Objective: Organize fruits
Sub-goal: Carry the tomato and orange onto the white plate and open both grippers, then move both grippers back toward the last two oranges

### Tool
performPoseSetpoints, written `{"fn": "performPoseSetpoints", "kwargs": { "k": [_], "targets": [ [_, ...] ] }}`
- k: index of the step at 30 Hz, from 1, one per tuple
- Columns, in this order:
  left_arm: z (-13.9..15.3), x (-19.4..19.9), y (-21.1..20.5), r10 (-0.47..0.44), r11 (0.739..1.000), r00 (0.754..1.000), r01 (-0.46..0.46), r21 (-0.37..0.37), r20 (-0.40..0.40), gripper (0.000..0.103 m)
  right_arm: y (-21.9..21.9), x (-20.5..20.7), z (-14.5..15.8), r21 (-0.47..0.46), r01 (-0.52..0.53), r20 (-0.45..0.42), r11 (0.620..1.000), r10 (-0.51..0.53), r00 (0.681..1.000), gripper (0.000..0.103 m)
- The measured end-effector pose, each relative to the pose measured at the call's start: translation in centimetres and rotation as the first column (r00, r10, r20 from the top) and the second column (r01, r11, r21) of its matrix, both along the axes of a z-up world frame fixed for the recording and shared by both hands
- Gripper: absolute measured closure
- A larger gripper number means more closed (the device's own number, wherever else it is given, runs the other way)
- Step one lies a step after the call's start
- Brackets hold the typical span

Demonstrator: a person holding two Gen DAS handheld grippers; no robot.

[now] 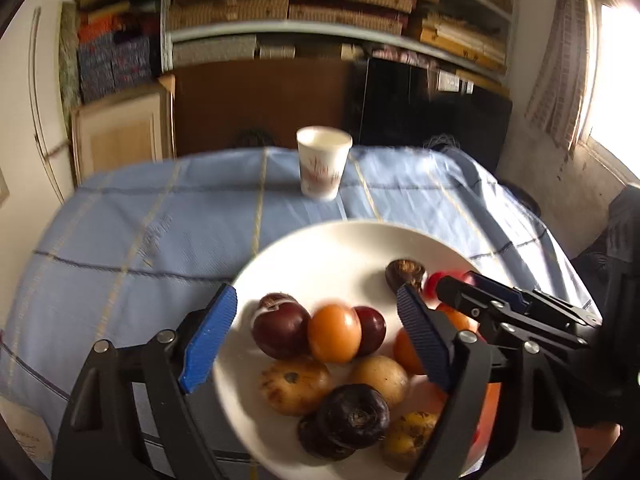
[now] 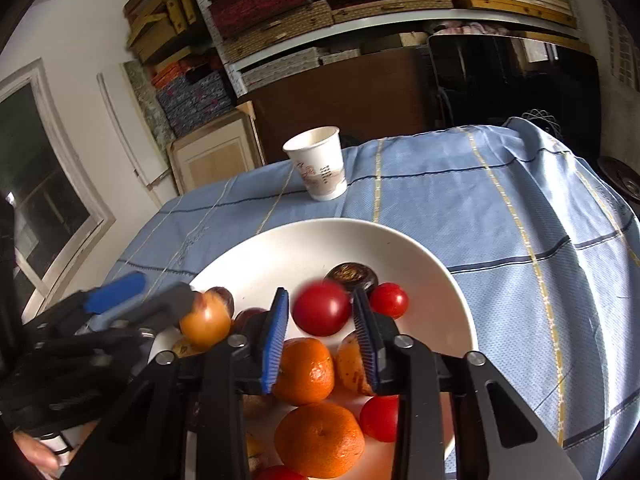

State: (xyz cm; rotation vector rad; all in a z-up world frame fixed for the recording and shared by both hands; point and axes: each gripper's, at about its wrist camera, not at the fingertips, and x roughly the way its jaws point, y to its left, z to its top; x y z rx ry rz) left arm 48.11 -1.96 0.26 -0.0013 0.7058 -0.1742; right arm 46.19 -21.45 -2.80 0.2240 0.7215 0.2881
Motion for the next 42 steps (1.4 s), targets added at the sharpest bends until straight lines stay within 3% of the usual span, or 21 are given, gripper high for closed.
{"fn": "performPoseSetpoints", "kwargs": {
  "k": [5,7,12,14,18,22,26,29,36,42],
  "targets": [
    [1.7,-2.3,0.5,0.0,1.0,0.999,-0.001,0.01,0.038,0.023,-0.1,-0.4,0.6,0.0,0.001,0.001,1.0,-0.001,1.0,0.067],
    [2.4,-3.9,0.8,0.003,1.0,0.998,-0.004,0.015,0.062,0.017,-0.1,-1.2,1.0,0.007,-0.007,0.006,1.0,0.007,1.0,0.067],
    [3.4,-8.6,2.1,0.026,0.999,0.994,-0.028,0.023,0.106,0.015,0.1,-5.4,1.8,0.005,-0.067,0.019,0.998,0.067,0.998,0.063],
    [3.3,-10.2,2.5,0.043,0.999,0.994,-0.046,0.023,0.104,0.008,0.1,-7.7,1.8,0.004,-0.085,0.022,0.996,0.084,0.996,0.06],
    [2.1,-13.4,3.8,0.076,0.997,0.994,-0.077,0.008,0.08,0.008,0.7,-12.2,1.1,-0.024,-0.127,0.023,0.992,0.127,0.992,0.058],
    [-0.6,-15.8,5.2,0.115,0.993,0.993,-0.115,-0.002,0.025,0.007,1.7,-15.4,0.4,-0.062,-0.147,0.039,0.987,0.15,0.988,0.047],
    [-3.4,-16.6,6.9,0.176,0.984,0.982,-0.177,-0.005,-0.063,0.007,3.0,-18.0,-0.8,-0.112,-0.192,0.026,0.975,0.196,0.98,0.046],
    [-4.4,-16.8,7.4,0.194,0.981,0.974,-0.195,0.002,-0.116,0.007,3.9,-19.5,-1.8,-0.123,-0.249,-0.031,0.961,0.247,0.969,0.046],
    [-4.1,-17.3,8.2,0.243,0.97,0.966,-0.241,0.03,-0.089,0.006,5.6,-22.5,-1.6,-0.153,-0.322,-0.024,0.934,0.323,0.946,0.046],
    [-3.8,-17.1,7.9,0.237,0.971,0.967,-0.235,0.036,-0.096,0.006,5.9,-22.3,-2.4,-0.147,-0.34,-0.086,0.929,0.33,0.94,0.045]
  ]
}}
